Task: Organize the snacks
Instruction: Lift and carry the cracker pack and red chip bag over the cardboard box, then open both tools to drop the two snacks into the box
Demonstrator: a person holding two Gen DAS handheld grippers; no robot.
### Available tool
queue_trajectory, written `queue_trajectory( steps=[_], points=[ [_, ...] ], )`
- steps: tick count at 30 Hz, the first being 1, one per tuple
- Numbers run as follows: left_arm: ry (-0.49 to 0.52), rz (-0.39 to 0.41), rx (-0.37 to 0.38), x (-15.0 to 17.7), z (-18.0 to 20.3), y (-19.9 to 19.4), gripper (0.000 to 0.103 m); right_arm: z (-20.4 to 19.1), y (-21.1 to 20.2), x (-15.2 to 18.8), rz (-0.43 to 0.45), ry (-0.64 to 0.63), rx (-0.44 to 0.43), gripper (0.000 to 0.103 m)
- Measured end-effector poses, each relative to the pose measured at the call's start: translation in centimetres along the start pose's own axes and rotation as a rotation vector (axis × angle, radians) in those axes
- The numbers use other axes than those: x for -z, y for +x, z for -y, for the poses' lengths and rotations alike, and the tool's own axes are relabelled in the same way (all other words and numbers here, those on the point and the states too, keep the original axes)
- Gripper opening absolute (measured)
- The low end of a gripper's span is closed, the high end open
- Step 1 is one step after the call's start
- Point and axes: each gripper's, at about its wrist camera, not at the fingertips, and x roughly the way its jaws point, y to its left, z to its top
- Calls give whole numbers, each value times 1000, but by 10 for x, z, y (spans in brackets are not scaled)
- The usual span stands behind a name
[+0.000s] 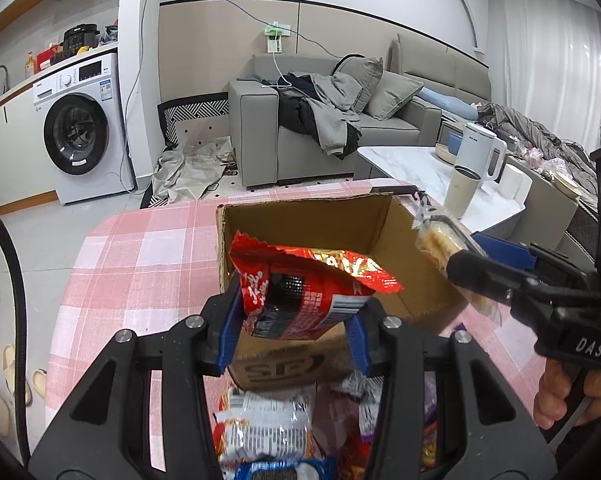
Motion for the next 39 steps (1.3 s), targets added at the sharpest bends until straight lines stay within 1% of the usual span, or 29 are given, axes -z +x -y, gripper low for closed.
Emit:
queue_trajectory(
  steps=[5, 12, 18, 27, 30, 33, 34, 35, 36, 37, 38, 39],
  points=[
    [-5, -11, 6, -12, -2, 21, 42, 2, 16, -3, -17, 8, -5, 62],
    [9, -32, 8, -16, 0, 51, 42, 6, 33, -5, -37, 7, -7, 62],
    [16, -64, 8, -11, 0, 72, 42, 15, 46, -6, -61, 30, -9, 62],
    [20, -106, -10, -4, -1, 93, 42, 16, 58, -1, -79, 13, 2, 62],
    [12, -113, -10, -1, -1, 96, 42, 16, 59, -1, -80, 8, 0, 62],
    [5, -118, 4, 0, -1, 97, 43, 17, 57, -1, -76, 2, -15, 62],
    [5, -123, 9, 1, -1, 97, 45, 17, 55, -1, -73, 2, -28, 62],
    [7, -125, 4, 1, -1, 96, 48, 17, 52, -1, -63, -1, -37, 62],
    [10, -123, 1, 1, -2, 94, 61, 17, 48, -1, -53, -6, -37, 63],
    [12, -119, 2, 3, -2, 90, 69, 16, 44, -2, -41, -11, -36, 65],
    [13, -103, 9, 3, -2, 83, 82, 14, 37, -2, -25, -19, -38, 73],
    [14, -81, 14, 4, -2, 76, 84, 13, 32, -2, -15, -27, -38, 83]
  ],
)
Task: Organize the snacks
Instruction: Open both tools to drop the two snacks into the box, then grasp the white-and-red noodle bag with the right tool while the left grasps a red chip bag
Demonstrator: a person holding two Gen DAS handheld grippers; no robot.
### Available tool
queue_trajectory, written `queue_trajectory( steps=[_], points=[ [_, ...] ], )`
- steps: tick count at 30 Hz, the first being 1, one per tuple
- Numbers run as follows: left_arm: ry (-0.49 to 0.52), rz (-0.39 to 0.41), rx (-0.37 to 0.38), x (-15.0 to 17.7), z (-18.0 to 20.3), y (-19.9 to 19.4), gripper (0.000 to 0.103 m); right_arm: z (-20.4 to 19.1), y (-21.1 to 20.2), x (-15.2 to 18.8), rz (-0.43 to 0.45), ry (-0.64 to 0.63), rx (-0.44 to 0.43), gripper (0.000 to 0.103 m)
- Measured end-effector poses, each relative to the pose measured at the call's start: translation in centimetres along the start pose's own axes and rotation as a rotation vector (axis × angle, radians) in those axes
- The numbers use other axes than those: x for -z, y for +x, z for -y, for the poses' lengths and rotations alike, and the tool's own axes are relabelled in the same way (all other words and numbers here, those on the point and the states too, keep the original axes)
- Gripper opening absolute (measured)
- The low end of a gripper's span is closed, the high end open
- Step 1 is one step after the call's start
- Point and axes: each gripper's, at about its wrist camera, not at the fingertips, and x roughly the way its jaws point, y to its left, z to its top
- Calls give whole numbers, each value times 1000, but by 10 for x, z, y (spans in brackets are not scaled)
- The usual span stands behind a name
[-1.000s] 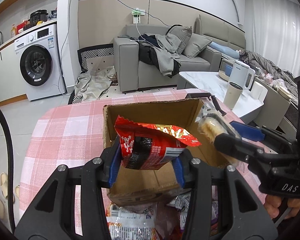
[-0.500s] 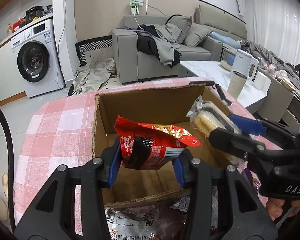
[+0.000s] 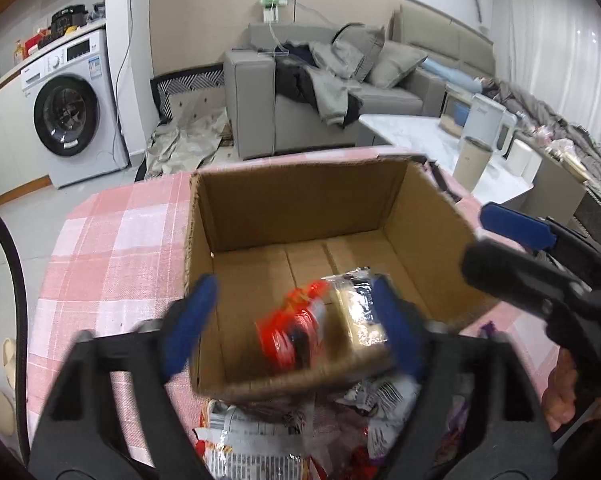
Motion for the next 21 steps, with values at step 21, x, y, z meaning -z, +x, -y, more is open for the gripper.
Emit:
queue_trajectory(
  steps=[21],
  points=[
    [-52, 44, -23, 77, -16, -101, 102, 3, -74, 57, -77, 3, 90, 103]
  ],
)
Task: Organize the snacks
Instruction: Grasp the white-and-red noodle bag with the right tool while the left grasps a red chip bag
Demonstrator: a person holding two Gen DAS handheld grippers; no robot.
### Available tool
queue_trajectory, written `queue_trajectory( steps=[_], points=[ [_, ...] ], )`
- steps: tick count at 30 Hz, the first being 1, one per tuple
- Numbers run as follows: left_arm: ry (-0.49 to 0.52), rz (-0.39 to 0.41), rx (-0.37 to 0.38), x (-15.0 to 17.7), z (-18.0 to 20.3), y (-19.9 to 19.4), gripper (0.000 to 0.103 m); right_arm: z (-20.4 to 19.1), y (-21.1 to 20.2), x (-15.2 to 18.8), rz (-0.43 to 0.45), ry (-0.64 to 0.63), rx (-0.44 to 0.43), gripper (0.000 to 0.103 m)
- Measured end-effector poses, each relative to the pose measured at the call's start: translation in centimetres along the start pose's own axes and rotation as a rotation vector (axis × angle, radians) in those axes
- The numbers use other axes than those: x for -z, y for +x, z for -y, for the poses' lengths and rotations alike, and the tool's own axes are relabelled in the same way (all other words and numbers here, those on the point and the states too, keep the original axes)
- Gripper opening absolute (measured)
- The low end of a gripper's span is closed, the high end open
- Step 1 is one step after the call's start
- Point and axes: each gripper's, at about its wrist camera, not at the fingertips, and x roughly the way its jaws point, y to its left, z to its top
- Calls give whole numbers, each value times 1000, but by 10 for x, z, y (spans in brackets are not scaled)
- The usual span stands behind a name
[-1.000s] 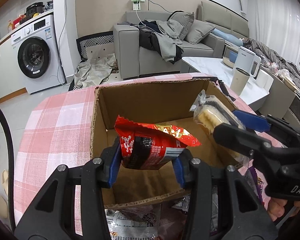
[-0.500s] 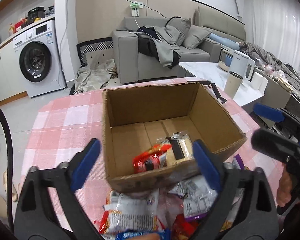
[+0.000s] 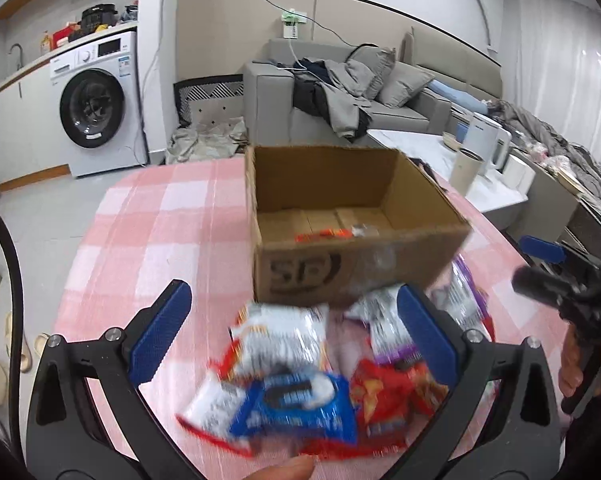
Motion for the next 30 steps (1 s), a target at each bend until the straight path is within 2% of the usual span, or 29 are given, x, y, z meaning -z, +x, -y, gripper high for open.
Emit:
queue_trajectory(
  steps=[6, 12, 15, 19, 26, 30],
  points=[
    [38, -13, -21, 36, 10, -22, 102, -1, -6, 20, -24, -4, -5, 103],
    [63, -20, -26, 58, 23, -39, 102, -7, -7, 37, -47, -14, -16, 103],
    [75, -22, -22, 68, 30, -47, 102, -11, -3, 43, -91, -28, -13, 103],
    [105, -32, -21, 75, 40, -48, 103, -14, 0, 53, -125, -32, 8, 103],
    [110, -86, 13, 84, 45, -44, 102, -13, 5, 67, -196, -5, -53, 103],
    [121, -99, 43, 83, 45, -39, 99, -14, 10, 72, -227, -4, -81, 102]
  ],
)
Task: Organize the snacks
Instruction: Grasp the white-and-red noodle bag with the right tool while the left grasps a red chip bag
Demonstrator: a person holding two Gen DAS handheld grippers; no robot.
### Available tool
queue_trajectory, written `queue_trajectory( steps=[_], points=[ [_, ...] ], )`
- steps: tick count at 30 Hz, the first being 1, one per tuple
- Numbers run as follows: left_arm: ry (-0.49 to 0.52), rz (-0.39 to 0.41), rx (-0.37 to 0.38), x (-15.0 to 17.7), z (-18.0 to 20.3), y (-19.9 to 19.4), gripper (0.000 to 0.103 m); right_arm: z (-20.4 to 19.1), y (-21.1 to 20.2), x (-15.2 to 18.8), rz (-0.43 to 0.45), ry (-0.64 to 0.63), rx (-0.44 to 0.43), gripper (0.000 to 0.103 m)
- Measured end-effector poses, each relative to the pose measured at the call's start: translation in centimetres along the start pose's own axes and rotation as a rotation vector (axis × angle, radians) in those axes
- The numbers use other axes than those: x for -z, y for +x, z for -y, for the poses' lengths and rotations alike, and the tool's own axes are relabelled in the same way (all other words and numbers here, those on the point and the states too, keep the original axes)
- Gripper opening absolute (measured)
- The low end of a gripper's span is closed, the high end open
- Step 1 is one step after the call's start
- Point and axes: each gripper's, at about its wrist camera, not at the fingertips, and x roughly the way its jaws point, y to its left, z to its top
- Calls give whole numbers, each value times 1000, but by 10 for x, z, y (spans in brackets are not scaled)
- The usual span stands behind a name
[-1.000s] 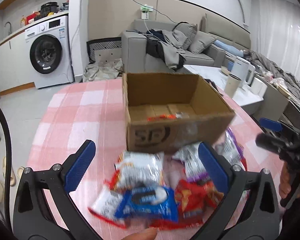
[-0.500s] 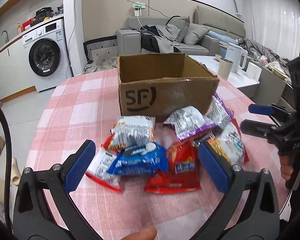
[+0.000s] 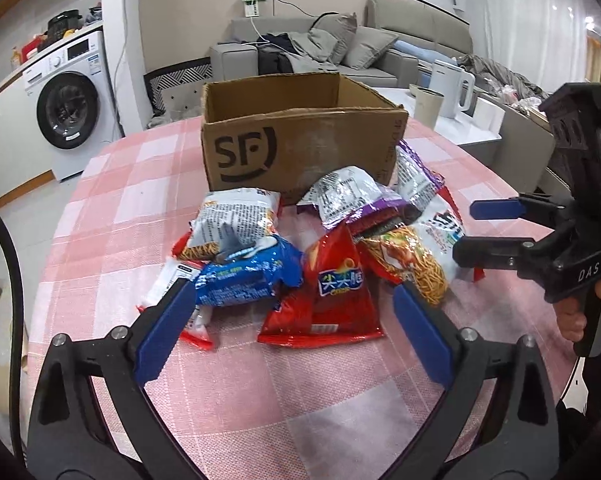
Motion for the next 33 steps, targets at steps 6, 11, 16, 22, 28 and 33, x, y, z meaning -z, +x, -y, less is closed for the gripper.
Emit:
queue_trajectory(
  steps=[6, 11, 16, 22, 28, 33],
  points=[
    [-19, -40, 27, 4, -2, 12, 93, 1, 7, 3, -30, 13, -66, 91],
    [-26, -62, 45, 7, -2, 22, 91, 1, 14, 5, -51, 25, -90, 86],
    [-52, -76, 60, 8, -3, 31, 88, 3, 19, 7, -55, 38, -105, 83],
    [-62, -85, 69, 5, -2, 42, 87, 5, 20, 7, -52, 55, -122, 79],
    [-59, -102, 63, 5, -2, 51, 85, 3, 23, 7, -54, 62, -137, 77],
    [-47, -141, 58, 5, -1, 50, 74, 3, 23, 8, -57, 63, -140, 77]
  ],
)
